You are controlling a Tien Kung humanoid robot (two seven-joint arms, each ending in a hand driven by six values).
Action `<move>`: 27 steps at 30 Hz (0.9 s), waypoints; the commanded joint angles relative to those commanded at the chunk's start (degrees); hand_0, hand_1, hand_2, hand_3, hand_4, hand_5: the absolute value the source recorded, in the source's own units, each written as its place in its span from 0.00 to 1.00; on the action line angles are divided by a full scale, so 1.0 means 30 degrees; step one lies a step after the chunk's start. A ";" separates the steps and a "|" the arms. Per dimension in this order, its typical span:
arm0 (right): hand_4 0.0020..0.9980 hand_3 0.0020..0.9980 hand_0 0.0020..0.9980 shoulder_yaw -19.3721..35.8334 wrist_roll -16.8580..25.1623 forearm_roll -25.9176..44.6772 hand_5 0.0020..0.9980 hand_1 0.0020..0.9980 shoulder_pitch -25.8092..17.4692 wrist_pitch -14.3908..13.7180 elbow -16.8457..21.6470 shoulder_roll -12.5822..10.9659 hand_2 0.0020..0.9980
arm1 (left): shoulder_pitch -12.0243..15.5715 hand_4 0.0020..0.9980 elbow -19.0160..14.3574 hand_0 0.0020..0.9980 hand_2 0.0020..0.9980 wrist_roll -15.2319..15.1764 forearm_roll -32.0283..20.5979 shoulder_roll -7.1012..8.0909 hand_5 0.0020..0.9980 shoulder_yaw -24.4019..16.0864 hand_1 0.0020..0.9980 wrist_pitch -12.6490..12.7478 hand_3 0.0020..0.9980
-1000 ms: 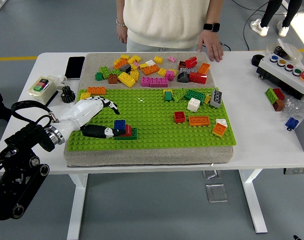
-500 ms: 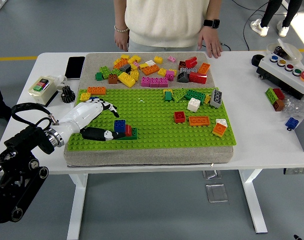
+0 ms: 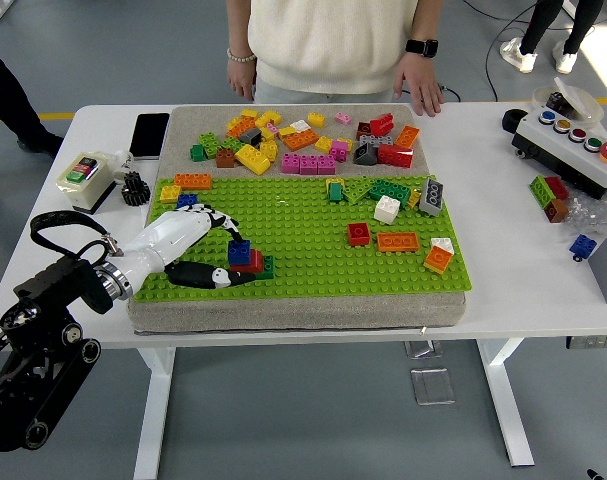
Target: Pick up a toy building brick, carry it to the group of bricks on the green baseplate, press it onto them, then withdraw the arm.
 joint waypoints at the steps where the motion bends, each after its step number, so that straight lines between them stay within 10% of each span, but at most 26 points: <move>1: 0.93 0.67 0.76 -0.0008 0.0002 0.0000 0.50 0.68 0.0001 -0.0004 0.0000 -0.0002 0.73 | 0.0012 1.00 0.0006 0.94 0.82 0.0002 -0.0001 -0.0001 0.78 0.0008 0.87 -0.0012 0.63; 27: 0.93 0.67 0.76 -0.0147 -0.0030 0.0035 0.50 0.68 -0.0023 -0.0047 0.0000 0.0036 0.73 | 0.0093 1.00 0.0520 0.94 0.82 -0.0021 0.0072 -0.0097 0.78 0.0162 0.86 -0.0029 0.62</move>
